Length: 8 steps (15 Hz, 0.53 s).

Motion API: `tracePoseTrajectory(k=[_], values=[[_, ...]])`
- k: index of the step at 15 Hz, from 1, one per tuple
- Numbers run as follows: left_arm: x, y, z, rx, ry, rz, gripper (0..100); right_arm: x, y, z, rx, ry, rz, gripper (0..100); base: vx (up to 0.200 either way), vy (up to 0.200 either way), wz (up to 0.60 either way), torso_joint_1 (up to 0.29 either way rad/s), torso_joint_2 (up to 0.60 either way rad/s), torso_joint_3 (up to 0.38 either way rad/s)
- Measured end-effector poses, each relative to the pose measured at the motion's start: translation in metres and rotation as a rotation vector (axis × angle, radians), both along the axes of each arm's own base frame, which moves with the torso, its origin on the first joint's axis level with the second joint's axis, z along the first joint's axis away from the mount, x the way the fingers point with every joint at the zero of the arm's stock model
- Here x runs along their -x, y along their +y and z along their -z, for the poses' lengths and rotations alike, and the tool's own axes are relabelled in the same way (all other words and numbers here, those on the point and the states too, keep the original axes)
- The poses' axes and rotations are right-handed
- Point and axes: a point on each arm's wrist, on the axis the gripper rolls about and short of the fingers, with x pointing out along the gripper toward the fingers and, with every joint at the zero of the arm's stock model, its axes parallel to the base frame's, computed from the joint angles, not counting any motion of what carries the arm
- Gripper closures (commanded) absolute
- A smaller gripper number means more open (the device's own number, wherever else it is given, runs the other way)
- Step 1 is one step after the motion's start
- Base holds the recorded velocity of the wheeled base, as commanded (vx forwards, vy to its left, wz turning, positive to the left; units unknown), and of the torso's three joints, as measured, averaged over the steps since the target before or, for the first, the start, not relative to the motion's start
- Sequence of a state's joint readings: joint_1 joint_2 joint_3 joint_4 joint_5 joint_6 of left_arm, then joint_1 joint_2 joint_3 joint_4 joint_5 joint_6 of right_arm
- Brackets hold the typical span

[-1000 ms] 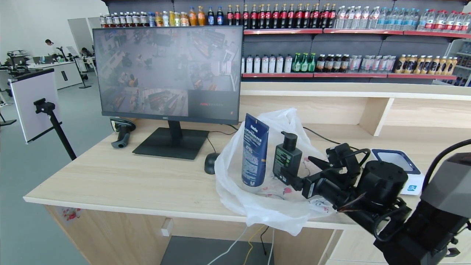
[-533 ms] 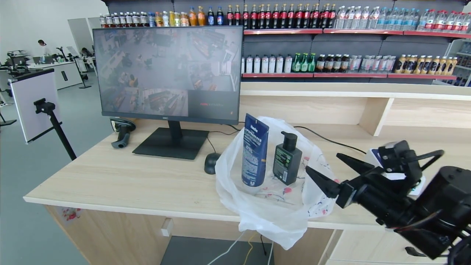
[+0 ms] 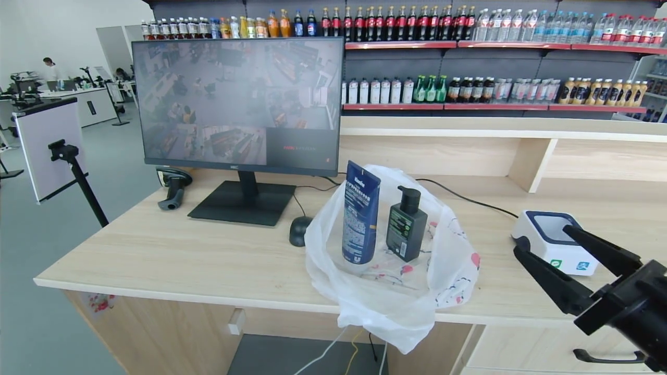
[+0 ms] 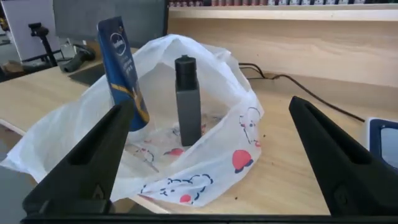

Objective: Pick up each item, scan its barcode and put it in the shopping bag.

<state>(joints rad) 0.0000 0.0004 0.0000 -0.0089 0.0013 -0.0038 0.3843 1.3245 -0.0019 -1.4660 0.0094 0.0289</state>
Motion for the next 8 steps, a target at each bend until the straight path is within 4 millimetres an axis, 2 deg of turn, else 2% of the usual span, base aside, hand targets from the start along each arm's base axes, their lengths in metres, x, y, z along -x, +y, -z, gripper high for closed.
tracePoseTrajectory(k=[4,8], values=[[0.0,0.0,0.0,0.0,-0.001,0.001,0,0.03,-0.013,0.013,0.073,0.17,0.01,0,0.0,0.0,0.0,0.0,0.0,0.0],[0.0,0.0,0.0,-0.001,-0.001,0.001,0,0.093,-0.037,0.038,0.151,0.287,-0.019,0,0.0,0.0,0.0,0.0,0.0,0.0]])
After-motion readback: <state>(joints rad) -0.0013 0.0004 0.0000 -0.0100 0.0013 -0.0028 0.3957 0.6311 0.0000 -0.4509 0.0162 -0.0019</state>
